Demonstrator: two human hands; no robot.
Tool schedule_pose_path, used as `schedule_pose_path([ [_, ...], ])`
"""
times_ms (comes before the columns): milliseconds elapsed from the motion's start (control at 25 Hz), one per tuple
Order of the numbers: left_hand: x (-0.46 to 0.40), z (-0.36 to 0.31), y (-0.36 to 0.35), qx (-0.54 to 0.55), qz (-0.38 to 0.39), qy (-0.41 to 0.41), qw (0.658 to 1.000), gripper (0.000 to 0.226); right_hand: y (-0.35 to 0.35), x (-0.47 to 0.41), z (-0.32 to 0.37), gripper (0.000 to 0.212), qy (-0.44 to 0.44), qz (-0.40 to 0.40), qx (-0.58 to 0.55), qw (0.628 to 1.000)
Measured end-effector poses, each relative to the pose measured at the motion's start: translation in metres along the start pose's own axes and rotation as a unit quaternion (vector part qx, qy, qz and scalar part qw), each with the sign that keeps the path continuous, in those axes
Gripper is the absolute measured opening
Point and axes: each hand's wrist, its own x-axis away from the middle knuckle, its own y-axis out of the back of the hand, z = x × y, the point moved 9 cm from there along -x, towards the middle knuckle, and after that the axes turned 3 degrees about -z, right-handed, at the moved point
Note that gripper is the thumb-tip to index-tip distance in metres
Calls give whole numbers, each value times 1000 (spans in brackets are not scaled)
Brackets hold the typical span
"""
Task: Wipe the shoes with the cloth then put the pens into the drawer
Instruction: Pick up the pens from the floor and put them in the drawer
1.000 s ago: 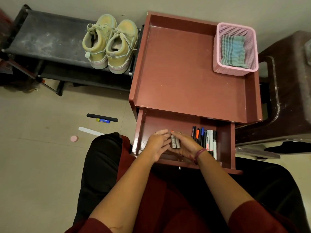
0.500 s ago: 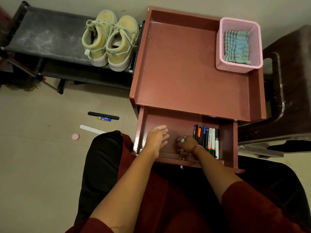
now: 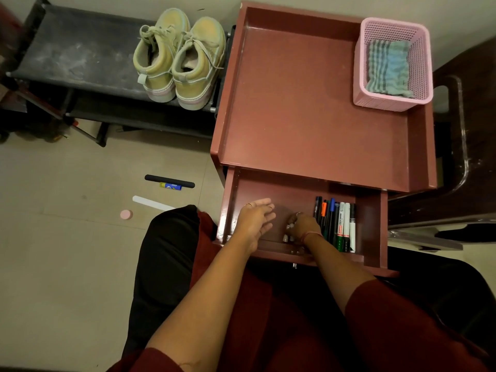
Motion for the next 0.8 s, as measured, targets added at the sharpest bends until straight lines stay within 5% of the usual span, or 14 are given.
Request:
schedule_pose_path([
  [360,1,-1,-1,-5,3,-4,1000,16,12,-5,3,28,64,5,159,985],
  [800,-2,0,-1,9,4,0,1000,15,15,-15,-6,28,130,80,175,973],
])
